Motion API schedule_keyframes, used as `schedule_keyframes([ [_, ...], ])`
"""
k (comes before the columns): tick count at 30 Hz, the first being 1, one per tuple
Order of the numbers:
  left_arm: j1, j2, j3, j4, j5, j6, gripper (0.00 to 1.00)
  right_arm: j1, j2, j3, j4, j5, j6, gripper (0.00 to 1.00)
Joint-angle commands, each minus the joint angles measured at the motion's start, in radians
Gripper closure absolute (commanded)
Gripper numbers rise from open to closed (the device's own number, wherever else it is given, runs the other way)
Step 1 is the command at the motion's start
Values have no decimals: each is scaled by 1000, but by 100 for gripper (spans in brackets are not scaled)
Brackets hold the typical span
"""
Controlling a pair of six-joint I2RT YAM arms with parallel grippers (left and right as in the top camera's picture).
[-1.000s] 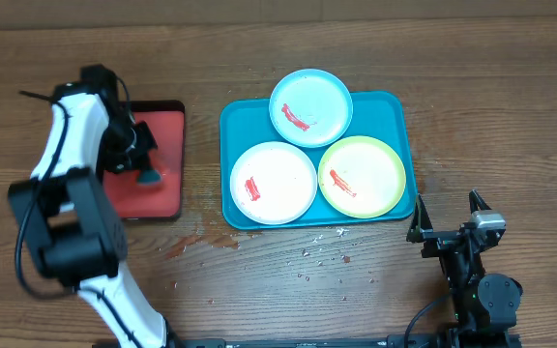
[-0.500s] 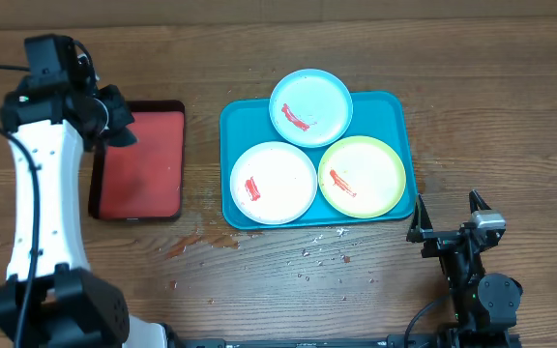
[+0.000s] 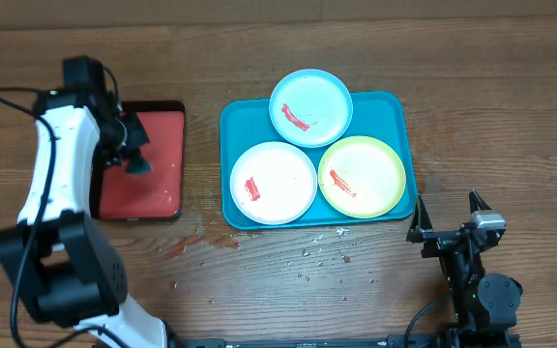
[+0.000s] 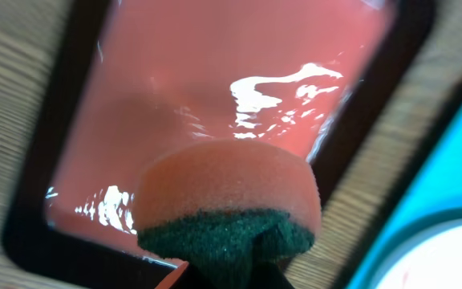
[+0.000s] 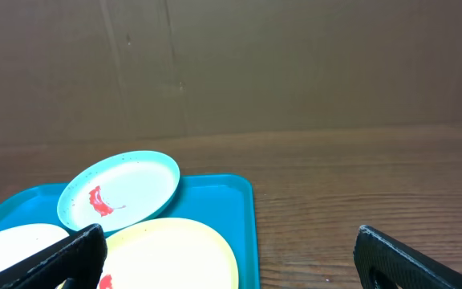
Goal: Clean dirty plates on tray and stack at the side
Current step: 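Lift the sponge with the left gripper and carry it to the white plate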
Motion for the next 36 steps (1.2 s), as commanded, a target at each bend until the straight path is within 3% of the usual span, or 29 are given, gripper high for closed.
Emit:
schedule_keyframes([
  [1, -14, -112, 67, -15, -6, 19, 96, 6, -6, -10, 8, 6, 3, 0],
  [6, -34, -85, -66, 106, -167, -17, 96, 6, -6, -10, 8, 6, 3, 0],
  [9, -32, -39, -195, 241, -177, -41, 96, 6, -6, -10, 8, 6, 3, 0],
  [14, -32, -4, -178, 206, -152, -11, 96, 6, -6, -10, 8, 6, 3, 0],
  [17, -33, -31, -70, 90, -143, -3, 96, 6, -6, -10, 8, 6, 3, 0],
  [23, -40, -85, 208, -129, 105, -3, 96, 6, -6, -10, 8, 6, 3, 0],
  [29, -92, -113, 254, -184, 411, -25, 96, 6, -6, -10, 8, 6, 3, 0],
  [36, -323, -105, 136, -114, 419, -72, 96, 6, -6, -10, 8, 6, 3, 0],
])
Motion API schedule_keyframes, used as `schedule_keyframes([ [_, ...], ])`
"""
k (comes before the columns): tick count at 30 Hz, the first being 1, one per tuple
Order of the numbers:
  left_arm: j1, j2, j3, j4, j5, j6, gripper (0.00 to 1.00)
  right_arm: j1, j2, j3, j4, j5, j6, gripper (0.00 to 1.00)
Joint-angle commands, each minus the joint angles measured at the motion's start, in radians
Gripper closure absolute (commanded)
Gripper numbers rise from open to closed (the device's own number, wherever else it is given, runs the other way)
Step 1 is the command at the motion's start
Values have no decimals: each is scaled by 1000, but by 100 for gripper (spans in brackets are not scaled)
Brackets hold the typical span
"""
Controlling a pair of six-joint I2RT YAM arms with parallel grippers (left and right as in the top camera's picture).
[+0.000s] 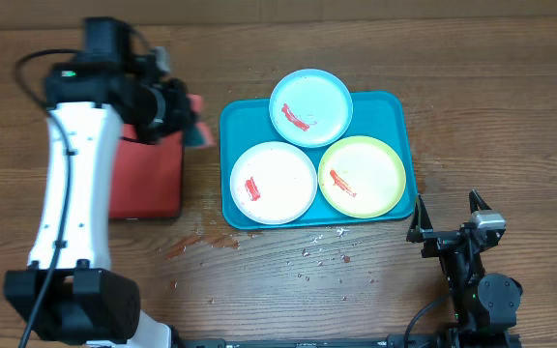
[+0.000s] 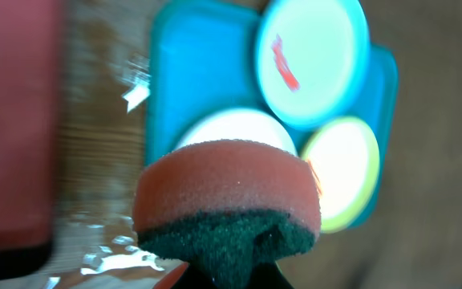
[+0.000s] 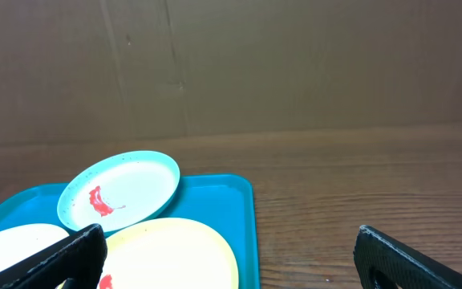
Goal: Clean dirty plates on tray and stack at the side
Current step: 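Lift the sponge with the left gripper and carry it to the white plate, then reach the right gripper to the white plate rim and grasp it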
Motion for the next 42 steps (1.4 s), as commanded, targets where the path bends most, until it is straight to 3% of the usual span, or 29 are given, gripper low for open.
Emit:
schedule_keyframes([
  [1, -162, 12, -104, 84, 15, -79, 96, 6, -6, -10, 8, 6, 4, 0],
  [5, -296, 17, -214, 197, -197, -259, 96, 6, -6, -10, 8, 6, 4, 0],
  [15, -505, 23, -444, 475, -564, -539, 96, 6, -6, -10, 8, 6, 3, 0],
  [19, -537, 24, -515, 595, -559, -622, 96, 6, -6, -10, 8, 6, 3, 0],
  [26, -571, 67, -549, 715, -559, -643, 96, 6, -6, -10, 8, 6, 3, 0],
  [35, -575, 169, -549, 722, -559, -642, 95, 6, -6, -10, 8, 6, 3, 0],
  [39, -575, 174, -549, 713, -559, -642, 86, 6, -6, -10, 12, 68, -4, 0],
  [42, -575, 174, -549, 713, -559, -638, 90, 6, -6, -10, 8, 80, -4, 0],
])
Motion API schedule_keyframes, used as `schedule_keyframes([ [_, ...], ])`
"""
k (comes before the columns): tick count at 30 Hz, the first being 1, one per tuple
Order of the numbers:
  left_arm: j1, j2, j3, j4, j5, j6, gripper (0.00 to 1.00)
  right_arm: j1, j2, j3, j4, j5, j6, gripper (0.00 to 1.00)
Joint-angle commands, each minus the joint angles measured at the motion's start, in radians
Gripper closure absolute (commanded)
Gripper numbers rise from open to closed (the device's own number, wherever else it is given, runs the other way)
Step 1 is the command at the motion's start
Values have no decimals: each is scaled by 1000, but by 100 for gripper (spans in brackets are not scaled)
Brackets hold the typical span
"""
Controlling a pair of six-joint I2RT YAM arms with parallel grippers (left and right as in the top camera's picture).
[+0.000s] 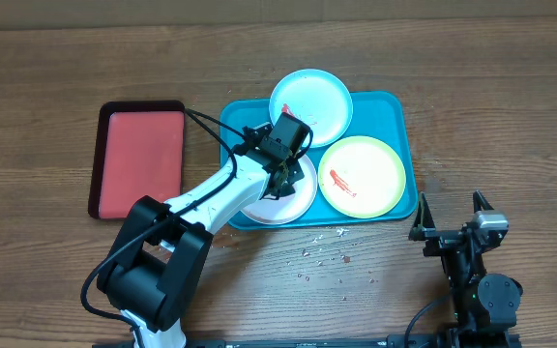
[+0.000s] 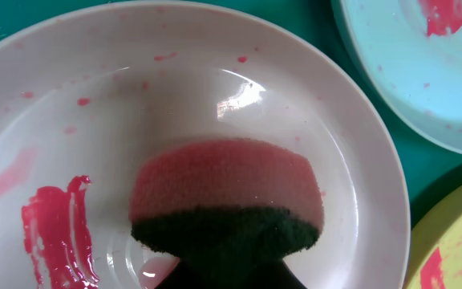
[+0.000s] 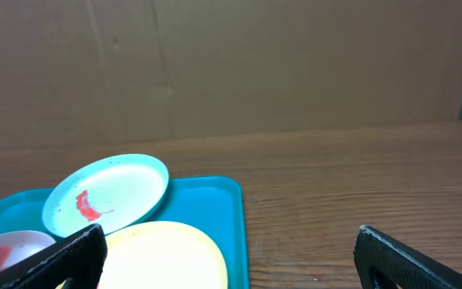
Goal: Clean dirty plates on tray and stack at the side
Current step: 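Reach the right gripper to the white plate rim and grasp it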
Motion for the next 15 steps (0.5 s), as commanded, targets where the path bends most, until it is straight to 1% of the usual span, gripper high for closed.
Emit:
schedule_keyframes([
  [1, -2, 6, -2, -2, -24, 1, 94, 6, -6, -10, 6, 40, -4, 0],
  [2, -2, 6, -2, -3, -25, 5, 96, 6, -6, -10, 6, 40, -4, 0],
  [4, -2, 6, -2, -4, -25, 19, 96, 6, -6, -10, 35, 33, -1, 0],
  [7, -2, 6, -2, -4, -26, 30, 96, 7, -6, -10, 99, -74, 67, 0],
  [9, -1, 6, -2, -3, -26, 29, 94, 7, -6, -10, 203, -138, 129, 0],
  [11, -1, 6, -2, -3, -26, 29, 87, 7, -6, -10, 325, -238, 169, 0],
  [14, -1, 6, -2, -5, -26, 30, 83, 7, -6, -1, 521, -301, 163, 0],
  [15, -1, 6, -2, -6, -27, 30, 82, 6, -6, 11, 541, -297, 155, 0],
])
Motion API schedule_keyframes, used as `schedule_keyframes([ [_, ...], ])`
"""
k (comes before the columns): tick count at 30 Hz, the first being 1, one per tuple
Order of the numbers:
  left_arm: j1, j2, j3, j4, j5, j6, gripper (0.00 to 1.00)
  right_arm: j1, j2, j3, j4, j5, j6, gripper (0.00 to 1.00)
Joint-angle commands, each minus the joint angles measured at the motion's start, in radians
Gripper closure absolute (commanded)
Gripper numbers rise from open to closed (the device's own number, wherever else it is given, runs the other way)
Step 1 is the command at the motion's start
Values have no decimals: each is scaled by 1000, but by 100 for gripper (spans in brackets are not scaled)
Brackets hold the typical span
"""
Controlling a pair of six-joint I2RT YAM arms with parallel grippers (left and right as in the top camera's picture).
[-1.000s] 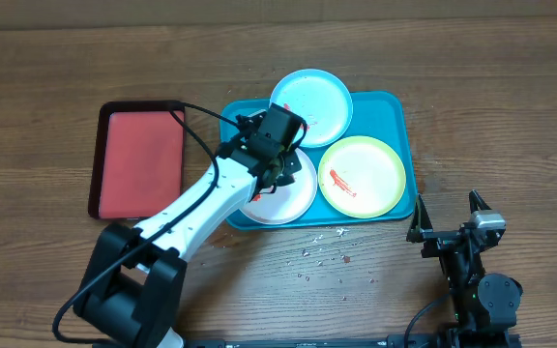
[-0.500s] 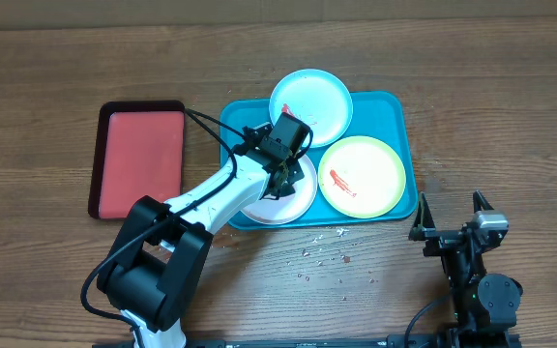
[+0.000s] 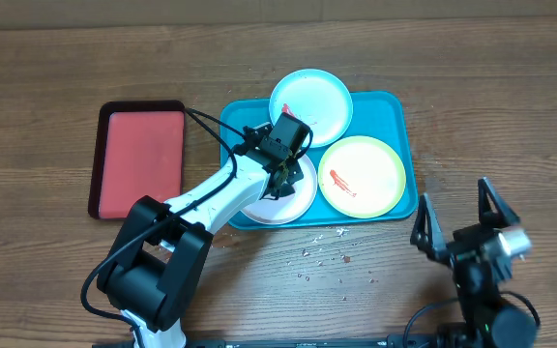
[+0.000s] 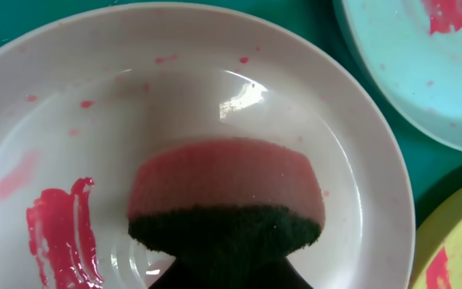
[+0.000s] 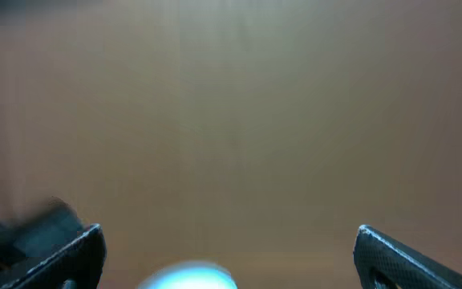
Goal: Clean dirty plates on tray and stack at the side
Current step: 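Reach the right gripper to the white plate rim and grasp it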
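A blue tray (image 3: 399, 111) holds three plates smeared with red: a white plate (image 3: 257, 201), a light blue plate (image 3: 312, 101) and a yellow-green plate (image 3: 366, 179). My left gripper (image 3: 284, 166) is shut on an orange sponge with a dark green scrub side (image 4: 227, 181). The sponge rests on the middle of the white plate (image 4: 359, 160), to the right of a thick red smear (image 4: 54, 233). My right gripper (image 3: 455, 211) stands open near the table's front right, off the tray. Its blurred wrist view shows only the top of the light blue plate (image 5: 187, 277).
A dark-rimmed red tray (image 3: 141, 159) lies left of the blue tray. Crumbs and wet spots (image 3: 327, 256) dot the wood in front of the blue tray. A cardboard wall (image 5: 239, 104) stands at the back.
My right gripper has tilted upward, so its view now shows mostly the cardboard wall, blurred. My left gripper with the sponge has barely shifted on the white plate.
My left gripper first held the sponge over the red tray. Then it was between the red tray and the blue tray. Then the sponge sat on the white plate, where it remains. My right gripper stayed open at the front right and has now tilted up.
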Motion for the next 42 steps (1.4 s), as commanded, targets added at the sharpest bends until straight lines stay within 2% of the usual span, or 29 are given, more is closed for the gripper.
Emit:
schedule_keyframes([
  [1, -1, 6, -2, -3, -24, 16, 81, 3, -7, 39, 79, -89, 13, 0],
  [3, -1, 6, -2, -3, -24, 16, 81, -3, 6, 114, 15, -71, -25, 0],
  [7, -1, 6, -2, -2, -24, 15, 77, -24, 119, 369, -299, -53, -134, 0],
  [11, -1, 6, -2, -2, -24, 15, 80, -43, 368, 661, -640, -55, -198, 0],
  [13, -1, 6, -2, -2, -24, 15, 78, -43, 490, 763, -752, -57, -204, 0],
  [16, -1, 6, -2, -3, -23, 15, 64, -43, 690, 903, -881, -176, -197, 0],
  [19, -1, 6, -2, -3, -23, 15, 46, -43, 842, 968, -876, -446, -196, 0],
  [22, -1, 6, -2, -3, -24, 17, 47, -43, 962, 977, -761, -705, -193, 0],
  [23, -1, 6, -2, -2, -23, 45, 52, -43, 1027, 979, -671, -772, -69, 0],
  [24, -1, 5, -1, -2, -23, 64, 55, -43, 1056, 984, -645, -774, -4, 0],
  [28, 1, -3, 3, -5, -19, 69, 66, -17, 1123, 1029, -669, -788, -29, 0],
  [29, 5, -8, 3, -8, -20, 69, 71, -7, 1134, 1051, -696, -759, -31, 0],
  [32, 24, -26, 3, -20, -16, 68, 74, 15, 1156, 1125, -819, -605, -31, 0],
  [36, 67, -35, 3, -29, 55, 68, 78, 53, 1209, 1264, -1077, -312, -15, 0],
  [39, 90, -34, 3, -41, 93, 68, 77, 86, 1253, 1324, -1194, -226, -16, 0],
  [42, 97, -34, 3, -48, 93, 68, 76, 119, 1282, 1324, -1177, -246, -16, 0],
])
